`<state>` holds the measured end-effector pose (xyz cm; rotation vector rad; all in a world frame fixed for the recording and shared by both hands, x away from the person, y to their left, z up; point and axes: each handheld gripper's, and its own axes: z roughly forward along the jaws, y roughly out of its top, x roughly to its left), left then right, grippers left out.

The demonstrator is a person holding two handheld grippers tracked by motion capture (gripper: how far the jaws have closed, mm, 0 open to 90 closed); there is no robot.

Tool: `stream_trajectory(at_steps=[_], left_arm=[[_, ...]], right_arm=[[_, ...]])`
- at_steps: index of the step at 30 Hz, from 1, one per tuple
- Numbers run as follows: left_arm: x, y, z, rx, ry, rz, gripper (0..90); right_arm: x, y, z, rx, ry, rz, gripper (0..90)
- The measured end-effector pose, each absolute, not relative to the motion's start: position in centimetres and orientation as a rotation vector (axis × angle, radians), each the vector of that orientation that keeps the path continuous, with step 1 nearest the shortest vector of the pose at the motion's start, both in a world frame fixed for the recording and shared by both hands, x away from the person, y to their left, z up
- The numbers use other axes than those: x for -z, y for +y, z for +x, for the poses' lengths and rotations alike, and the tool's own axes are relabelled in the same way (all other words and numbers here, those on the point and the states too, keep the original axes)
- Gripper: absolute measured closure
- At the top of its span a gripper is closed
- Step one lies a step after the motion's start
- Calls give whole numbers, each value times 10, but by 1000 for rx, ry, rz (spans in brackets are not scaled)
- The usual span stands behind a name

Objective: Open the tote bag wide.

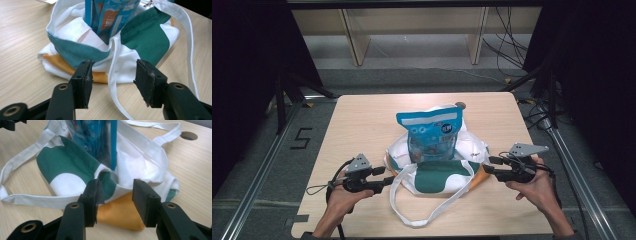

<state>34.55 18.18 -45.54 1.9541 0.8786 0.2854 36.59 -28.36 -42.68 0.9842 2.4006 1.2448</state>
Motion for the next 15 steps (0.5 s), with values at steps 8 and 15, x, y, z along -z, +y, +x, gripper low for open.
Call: stream_trajectory(at_steps=[8,15], left_arm=[[457,186,343,-298,909,1946,411],[459,187,341,-283,922,1924,354]], right_arm=[[431,-290,364,-1236,2376,1008,540],[434,-293,363,-1226,2372,1002,521]])
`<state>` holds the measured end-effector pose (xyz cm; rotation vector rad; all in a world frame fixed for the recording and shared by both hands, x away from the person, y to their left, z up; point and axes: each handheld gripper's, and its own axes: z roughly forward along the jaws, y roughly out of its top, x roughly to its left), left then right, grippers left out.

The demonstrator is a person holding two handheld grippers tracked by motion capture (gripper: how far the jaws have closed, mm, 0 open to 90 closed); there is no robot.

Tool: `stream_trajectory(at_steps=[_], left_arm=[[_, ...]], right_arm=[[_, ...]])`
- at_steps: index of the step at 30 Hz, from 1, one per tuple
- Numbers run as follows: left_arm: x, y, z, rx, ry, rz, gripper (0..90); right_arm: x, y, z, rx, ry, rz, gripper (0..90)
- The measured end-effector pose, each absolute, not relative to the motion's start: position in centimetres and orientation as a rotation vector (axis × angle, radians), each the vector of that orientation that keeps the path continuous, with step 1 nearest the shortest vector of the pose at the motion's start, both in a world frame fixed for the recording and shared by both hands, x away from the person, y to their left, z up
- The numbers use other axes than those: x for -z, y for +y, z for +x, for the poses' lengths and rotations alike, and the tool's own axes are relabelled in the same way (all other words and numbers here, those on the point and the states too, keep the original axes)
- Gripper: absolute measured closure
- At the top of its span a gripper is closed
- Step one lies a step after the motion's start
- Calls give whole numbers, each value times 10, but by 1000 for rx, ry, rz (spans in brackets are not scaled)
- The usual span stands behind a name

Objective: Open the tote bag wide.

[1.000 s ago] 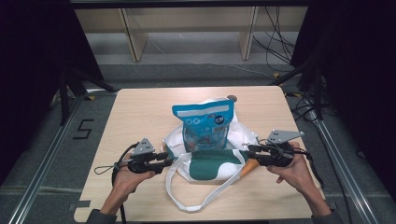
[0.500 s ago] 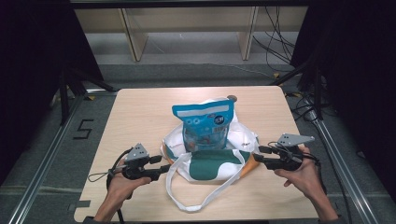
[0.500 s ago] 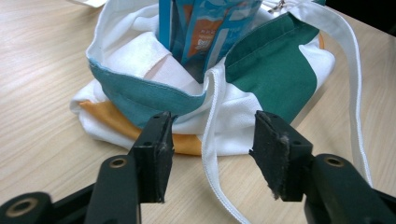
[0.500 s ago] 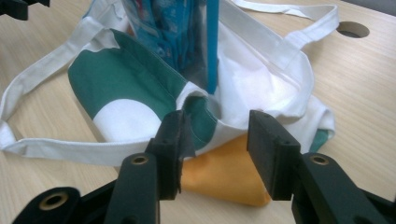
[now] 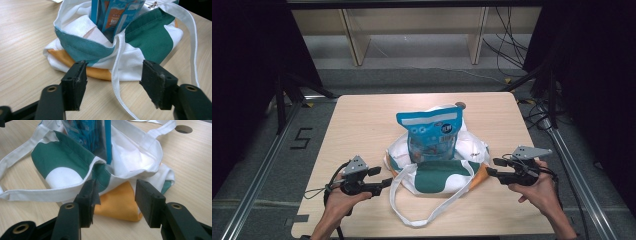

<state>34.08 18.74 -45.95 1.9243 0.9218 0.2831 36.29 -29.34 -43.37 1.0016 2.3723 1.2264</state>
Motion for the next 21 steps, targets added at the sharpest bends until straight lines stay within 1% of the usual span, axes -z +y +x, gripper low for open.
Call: stream_trajectory(at_steps=[10,16,21], left_arm=[[467,192,339,-283,930,1907,278],[471,191,336,-287,938,1899,269],[476,193,334,-290,941,1908,261]], right_arm=[[440,-298,358,-1223,2341,1087,442],[445,-301,359,-1219,2343,1073,428],[450,-302,356,-1205,2350,1124,421]])
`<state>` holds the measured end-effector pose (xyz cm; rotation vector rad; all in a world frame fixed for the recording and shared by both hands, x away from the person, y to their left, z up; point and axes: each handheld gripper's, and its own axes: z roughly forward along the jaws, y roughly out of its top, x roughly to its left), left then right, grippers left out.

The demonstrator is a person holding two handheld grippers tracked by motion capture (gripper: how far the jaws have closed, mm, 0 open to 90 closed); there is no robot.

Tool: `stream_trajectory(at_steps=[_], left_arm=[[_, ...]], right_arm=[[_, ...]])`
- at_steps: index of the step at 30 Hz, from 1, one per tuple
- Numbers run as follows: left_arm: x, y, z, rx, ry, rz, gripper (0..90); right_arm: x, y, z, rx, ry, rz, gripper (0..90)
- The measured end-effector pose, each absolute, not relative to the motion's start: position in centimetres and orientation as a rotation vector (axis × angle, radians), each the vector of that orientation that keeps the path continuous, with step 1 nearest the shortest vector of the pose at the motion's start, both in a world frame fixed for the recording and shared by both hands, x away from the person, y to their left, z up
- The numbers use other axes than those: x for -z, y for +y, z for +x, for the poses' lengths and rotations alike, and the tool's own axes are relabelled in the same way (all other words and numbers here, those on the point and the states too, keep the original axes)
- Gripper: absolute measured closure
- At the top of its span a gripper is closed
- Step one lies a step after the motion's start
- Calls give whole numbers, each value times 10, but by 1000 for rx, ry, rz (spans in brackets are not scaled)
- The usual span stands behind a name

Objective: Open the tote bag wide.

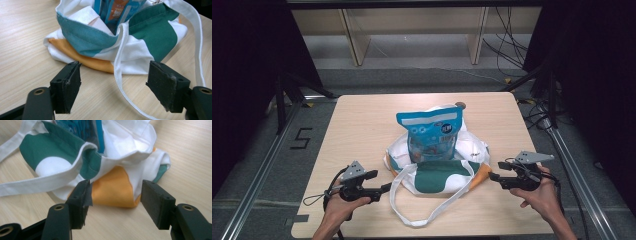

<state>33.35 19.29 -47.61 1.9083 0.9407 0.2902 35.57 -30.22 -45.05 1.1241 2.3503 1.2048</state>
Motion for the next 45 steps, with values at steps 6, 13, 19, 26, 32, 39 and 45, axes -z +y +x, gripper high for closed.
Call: stream_trajectory(at_steps=[6,13,19,26,32,39,45], left_arm=[[479,192,327,-300,942,1901,253],[485,192,322,-305,940,1924,232],[491,189,313,-300,925,1936,210],[496,185,300,-299,928,1941,178],[498,180,288,-294,925,1969,164],[499,176,280,-316,881,2031,154],[502,175,276,-358,865,2099,154]], right_arm=[[457,-305,349,-1189,2364,1134,401],[466,-311,343,-1177,2360,1116,394],[472,-311,334,-1180,2368,1150,363],[479,-305,320,-1159,2400,1068,348],[483,-302,309,-1141,2434,1062,348],[490,-296,297,-1112,2477,1078,325],[493,-295,290,-1100,2509,1056,316]])
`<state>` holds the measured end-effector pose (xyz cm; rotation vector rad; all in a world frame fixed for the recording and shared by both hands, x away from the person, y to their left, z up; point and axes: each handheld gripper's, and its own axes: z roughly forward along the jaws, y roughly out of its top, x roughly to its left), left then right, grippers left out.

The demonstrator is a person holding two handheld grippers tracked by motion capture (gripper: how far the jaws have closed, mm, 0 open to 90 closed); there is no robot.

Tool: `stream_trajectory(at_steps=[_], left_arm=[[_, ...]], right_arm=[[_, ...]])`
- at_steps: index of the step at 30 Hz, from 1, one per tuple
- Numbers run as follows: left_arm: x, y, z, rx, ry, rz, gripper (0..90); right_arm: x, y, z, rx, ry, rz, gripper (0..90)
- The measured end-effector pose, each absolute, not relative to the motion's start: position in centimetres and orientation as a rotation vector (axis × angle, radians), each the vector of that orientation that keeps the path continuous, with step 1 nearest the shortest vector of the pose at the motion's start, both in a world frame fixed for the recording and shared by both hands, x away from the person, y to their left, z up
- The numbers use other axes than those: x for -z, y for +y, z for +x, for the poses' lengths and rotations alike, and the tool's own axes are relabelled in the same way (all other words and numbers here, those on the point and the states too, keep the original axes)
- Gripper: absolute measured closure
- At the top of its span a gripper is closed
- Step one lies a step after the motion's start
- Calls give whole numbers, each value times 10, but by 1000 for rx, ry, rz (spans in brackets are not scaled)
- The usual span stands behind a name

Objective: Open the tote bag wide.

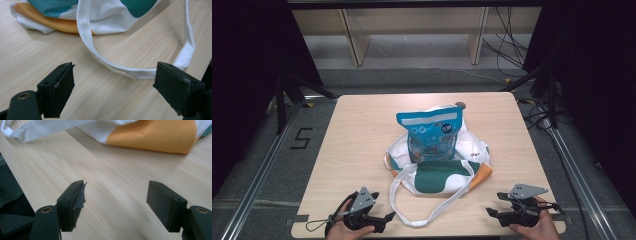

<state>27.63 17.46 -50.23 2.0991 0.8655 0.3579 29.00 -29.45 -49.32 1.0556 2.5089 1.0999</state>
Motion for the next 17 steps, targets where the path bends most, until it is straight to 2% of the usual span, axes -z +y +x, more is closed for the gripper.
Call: stream_trajectory(at_steps=[17], left_arm=[[504,178,280,-368,874,2087,155]], right_arm=[[495,-294,290,-1077,2518,1026,315]])
